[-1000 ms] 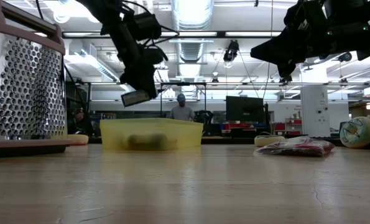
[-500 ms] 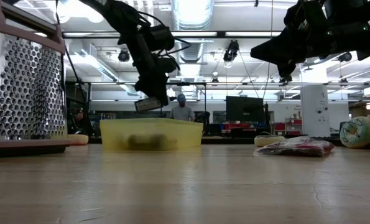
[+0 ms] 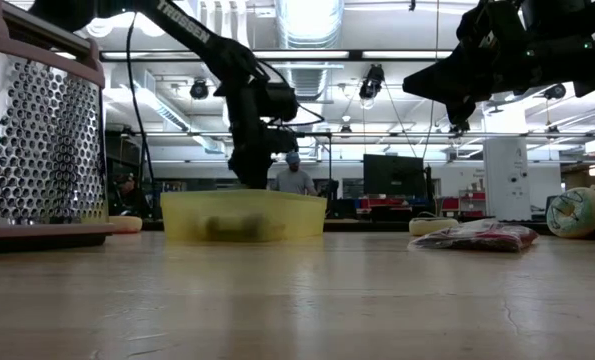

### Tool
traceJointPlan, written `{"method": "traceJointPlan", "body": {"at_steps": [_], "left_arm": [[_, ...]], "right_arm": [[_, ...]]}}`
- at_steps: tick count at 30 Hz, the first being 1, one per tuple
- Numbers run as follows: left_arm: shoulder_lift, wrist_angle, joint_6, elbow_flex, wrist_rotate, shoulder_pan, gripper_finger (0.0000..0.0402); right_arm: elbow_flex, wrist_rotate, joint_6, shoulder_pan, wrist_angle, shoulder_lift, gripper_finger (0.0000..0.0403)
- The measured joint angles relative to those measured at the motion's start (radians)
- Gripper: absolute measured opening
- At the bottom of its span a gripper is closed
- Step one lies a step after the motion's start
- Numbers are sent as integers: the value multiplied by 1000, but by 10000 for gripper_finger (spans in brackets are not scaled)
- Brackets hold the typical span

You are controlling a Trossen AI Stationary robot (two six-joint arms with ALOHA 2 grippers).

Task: Pick & Place Food Item
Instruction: Put the black food coloring into the yellow bin

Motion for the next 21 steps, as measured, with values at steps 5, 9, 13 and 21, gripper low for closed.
{"method": "traceJointPlan", "body": {"at_steps": [5,9,13,21], "left_arm": [[25,3,-22,0,12,22,151],[27,29,-140,0,25,43,151],[27,33,-196,0,39,56,151],[27,28,-295,-24,41,61,151]], "right_arm": [[0,0,0,0,0,0,47],[0,0,0,0,0,0,47],[0,0,0,0,0,0,47],[0,0,0,0,0,0,47]]}}
